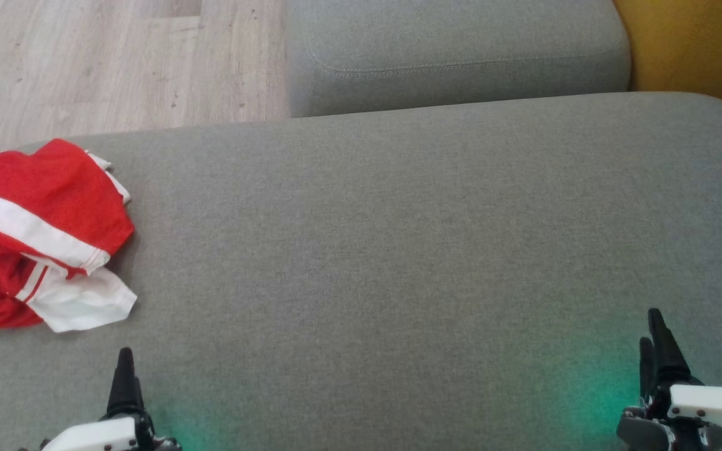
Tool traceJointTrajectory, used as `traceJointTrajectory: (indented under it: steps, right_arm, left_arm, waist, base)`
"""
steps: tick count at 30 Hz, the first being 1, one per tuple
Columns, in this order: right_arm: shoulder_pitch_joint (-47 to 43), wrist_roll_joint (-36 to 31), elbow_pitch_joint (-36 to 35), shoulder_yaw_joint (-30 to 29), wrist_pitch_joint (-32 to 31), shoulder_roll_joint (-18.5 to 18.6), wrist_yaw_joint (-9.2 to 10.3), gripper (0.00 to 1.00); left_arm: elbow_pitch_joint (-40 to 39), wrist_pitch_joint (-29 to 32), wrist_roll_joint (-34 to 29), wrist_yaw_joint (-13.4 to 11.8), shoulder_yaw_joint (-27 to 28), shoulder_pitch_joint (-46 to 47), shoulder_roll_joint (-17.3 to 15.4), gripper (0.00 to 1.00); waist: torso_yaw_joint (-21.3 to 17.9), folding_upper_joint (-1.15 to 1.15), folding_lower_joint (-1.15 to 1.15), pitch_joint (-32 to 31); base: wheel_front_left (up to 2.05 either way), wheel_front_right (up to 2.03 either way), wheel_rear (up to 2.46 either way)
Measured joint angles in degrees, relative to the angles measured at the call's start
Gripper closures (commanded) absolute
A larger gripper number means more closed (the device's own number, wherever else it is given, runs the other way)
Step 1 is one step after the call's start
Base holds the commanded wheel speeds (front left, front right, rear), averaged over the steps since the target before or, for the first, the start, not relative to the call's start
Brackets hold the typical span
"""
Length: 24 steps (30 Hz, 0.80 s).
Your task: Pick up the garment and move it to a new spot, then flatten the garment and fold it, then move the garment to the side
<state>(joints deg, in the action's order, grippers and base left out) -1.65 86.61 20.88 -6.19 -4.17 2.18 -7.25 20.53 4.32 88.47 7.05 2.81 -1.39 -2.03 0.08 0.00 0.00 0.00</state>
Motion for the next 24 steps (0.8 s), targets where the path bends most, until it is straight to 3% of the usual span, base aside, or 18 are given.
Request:
traceJointTrajectory:
  steps: [8, 24]
  right_arm:
    - [0.0, -5.8, -0.2, 0.6, 1.4, 0.0, 0.00, 0.00]
    - [0.0, -15.5, -2.2, 0.7, 4.1, 0.0, 0.00, 0.00]
  left_arm:
    - [-1.5, -1.5, -6.0, -0.1, -0.4, 0.0, 0.0, 0.00]
    - [-3.9, -4.0, -18.6, -3.6, -3.4, 0.0, 0.0, 0.00]
  waist:
    - [0.1, 0.00, 0.00, -0.2]
    - [0.2, 0.00, 0.00, -0.7]
  base:
    - [0.00, 0.00, 0.00]
    - [0.00, 0.00, 0.00]
